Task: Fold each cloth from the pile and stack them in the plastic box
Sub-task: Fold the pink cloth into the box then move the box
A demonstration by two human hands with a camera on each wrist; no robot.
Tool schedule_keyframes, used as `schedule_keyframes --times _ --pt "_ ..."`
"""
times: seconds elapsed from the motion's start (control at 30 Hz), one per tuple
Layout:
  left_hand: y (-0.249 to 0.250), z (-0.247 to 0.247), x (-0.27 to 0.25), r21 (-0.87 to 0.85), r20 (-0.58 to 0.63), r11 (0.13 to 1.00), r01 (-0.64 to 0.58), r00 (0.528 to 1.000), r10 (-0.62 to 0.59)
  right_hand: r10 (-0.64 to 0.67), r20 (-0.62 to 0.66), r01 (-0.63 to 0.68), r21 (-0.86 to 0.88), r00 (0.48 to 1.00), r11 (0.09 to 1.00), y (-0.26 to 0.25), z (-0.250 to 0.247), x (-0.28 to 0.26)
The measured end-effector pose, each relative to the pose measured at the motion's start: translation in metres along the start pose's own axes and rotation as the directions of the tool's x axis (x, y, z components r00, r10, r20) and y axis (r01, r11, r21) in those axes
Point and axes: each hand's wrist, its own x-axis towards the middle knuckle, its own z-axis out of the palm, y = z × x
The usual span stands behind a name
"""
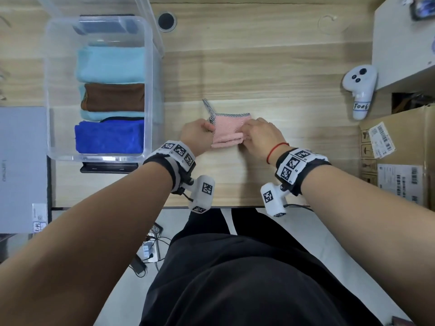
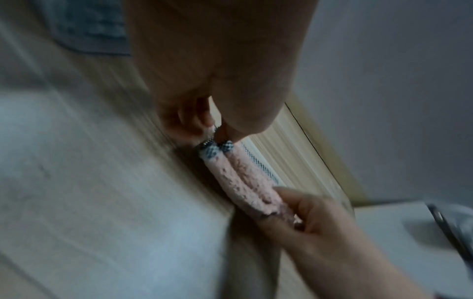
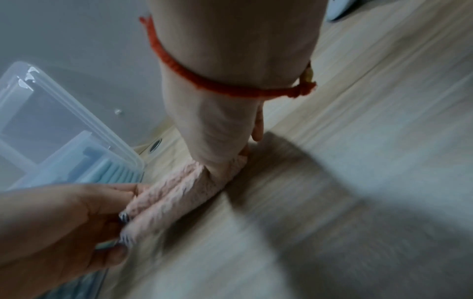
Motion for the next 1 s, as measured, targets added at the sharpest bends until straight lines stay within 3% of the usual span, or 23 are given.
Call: schedule_keyframes --times 0.07,0.13,0.23,0.3,0.37,0.5,0.63,0.83,1.0 --pt "0.004 -0.004 -0.003 0.184 -0.041 0.963 -0.198 0.977 0.209 -0.01 0.055 0.009 0.021 0.998 1.0 0.003 -0.006 0.005" --pt "0.007 -0.006 -0.004 0.247 0.073 0.89 -0.385 0.923 0.379 0.0 0.107 -0.007 0.064 0.994 0.998 0.005 -0.011 0.012" --pt "0.016 -0.006 -0.006 0.481 0.322 0.722 -0.496 0.867 0.381 0.038 0.166 -0.057 0.115 0.985 0.992 0.009 -0.016 0.02" --pt "0.015 -0.004 -0.001 0.617 0.365 0.62 -0.485 0.874 0.321 0.053 0.188 -0.081 0.143 0.981 0.986 0.013 -0.018 0.023" --pt "0.013 -0.001 0.005 0.631 0.302 0.638 -0.441 0.897 0.322 0.07 0.188 -0.101 0.16 0.98 0.982 0.016 -0.019 0.027" --pt "0.019 -0.003 0.01 0.512 0.189 0.783 -0.353 0.936 0.298 0.125 0.16 -0.152 0.169 0.979 0.974 0.016 -0.021 0.035" --pt "0.021 0.0 0.013 0.517 0.14 0.794 -0.319 0.947 0.29 0.193 0.124 -0.215 0.194 0.973 0.957 0.012 -0.022 0.04" --pt "0.012 0.002 0.028 0.39 -0.018 0.911 -0.138 0.987 0.157 0.292 0.072 -0.3 0.276 0.954 0.913 0.01 -0.02 0.045" --pt "0.011 0.004 0.029 0.453 0.012 0.859 -0.239 0.965 0.262 0.28 0.046 -0.283 0.225 0.959 0.932 0.01 -0.015 0.046"
